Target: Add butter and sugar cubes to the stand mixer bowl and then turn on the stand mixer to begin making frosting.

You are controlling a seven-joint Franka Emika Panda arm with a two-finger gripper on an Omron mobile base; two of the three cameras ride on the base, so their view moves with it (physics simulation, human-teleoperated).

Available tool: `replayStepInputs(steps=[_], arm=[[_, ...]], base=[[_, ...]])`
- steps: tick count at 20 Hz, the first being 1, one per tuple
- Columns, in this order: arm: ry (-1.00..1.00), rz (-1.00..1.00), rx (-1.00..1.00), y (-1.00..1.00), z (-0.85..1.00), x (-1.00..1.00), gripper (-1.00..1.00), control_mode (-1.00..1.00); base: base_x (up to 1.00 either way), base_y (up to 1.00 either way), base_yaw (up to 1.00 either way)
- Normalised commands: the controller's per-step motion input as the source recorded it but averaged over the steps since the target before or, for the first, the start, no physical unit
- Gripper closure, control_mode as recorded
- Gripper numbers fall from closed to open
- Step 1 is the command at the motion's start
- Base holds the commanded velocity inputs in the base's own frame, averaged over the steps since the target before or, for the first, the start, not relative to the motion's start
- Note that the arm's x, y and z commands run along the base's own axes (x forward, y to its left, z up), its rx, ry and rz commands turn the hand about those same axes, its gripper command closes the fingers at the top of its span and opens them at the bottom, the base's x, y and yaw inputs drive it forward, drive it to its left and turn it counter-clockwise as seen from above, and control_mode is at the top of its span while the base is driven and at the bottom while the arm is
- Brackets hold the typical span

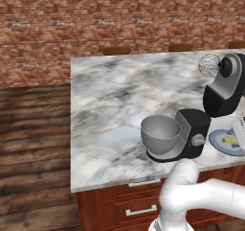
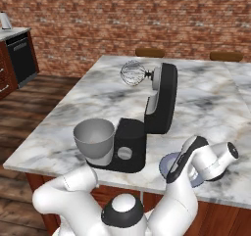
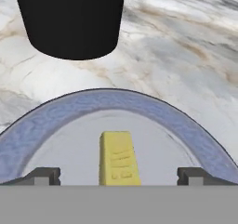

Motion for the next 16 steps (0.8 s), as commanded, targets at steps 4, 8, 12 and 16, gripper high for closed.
replayStepInputs(steps=[4, 8, 12, 16], arm=[[0.12, 0.00, -0.01, -0.02, -0.38, 0.23, -1.00, -1.00], [0.04, -0.02, -0.01, -0.06, -0.51, 0.00, 1.00, -1.00], [0.00, -0.07, -0.01, -0.09, -0.39, -0.01, 1.00, -1.00], [-0.02, -0.11, 0.00, -0.27, -0.35, -0.21, 1.00, -1.00]], base=[[0.00, 0.00, 0.00], [0.00, 0.00, 0.00], [0.00, 0.00, 0.00], [0.00, 0.00, 0.00]])
